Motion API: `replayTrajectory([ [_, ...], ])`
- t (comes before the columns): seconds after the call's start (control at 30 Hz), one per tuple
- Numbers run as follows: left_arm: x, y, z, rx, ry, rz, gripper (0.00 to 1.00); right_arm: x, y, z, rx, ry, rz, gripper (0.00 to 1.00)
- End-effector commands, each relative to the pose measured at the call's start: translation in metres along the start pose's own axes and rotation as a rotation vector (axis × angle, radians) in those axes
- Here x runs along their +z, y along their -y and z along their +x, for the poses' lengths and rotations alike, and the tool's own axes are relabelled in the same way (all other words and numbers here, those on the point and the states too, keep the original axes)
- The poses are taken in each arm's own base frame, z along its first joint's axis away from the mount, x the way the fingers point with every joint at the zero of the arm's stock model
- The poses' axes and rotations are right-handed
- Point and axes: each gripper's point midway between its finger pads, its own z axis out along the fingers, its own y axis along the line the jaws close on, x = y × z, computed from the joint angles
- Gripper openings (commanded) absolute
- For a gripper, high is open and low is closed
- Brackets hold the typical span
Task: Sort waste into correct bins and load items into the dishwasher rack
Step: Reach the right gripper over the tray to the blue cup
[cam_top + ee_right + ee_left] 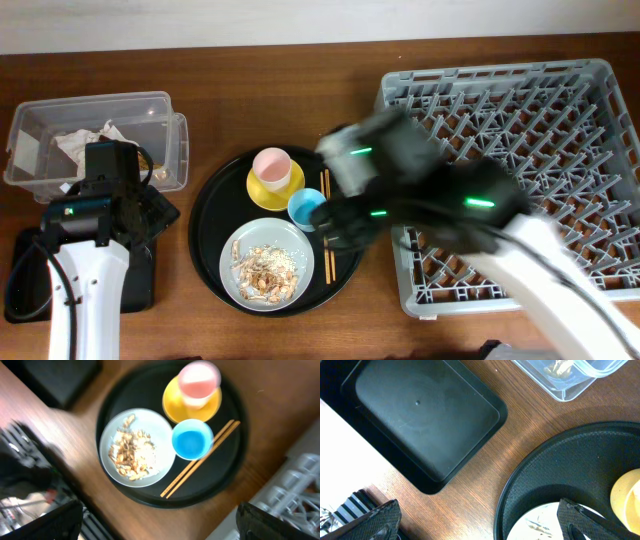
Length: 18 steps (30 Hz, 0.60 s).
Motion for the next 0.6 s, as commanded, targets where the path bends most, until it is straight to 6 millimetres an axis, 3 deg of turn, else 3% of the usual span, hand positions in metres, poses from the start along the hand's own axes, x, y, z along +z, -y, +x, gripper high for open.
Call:
replayTrajectory([
  [0.0,-0.001,-0.001,-0.001,-0.020,0.004,0.003,0.99,0.047,-0.019,-0.003,-0.087,-0.082,0.033,0.98],
  [0.1,-0.001,-0.001,-0.001,-0.020,0.004,0.003,0.99,0.090,-0.042,-0.003,-0.112,-0.141,-0.046,0.98],
  [0.27,-0.001,-0.001,-0.001,-0.020,0.004,0.003,0.99,0.152,-0.039,0.001,-0.135,-0.216,-0.036,0.95],
  [0.4,-0.001,-0.001,-0.001,-0.020,0.004,0.003,0.99,0.187,-0.010,0.008,-0.134,-0.265,0.114,0.80],
  [0.57,-0.001,-0.001,-0.001,-0.020,0.004,0.003,0.99,0.215,0.014,0.021,-0.030,-0.310,0.256,0.77],
])
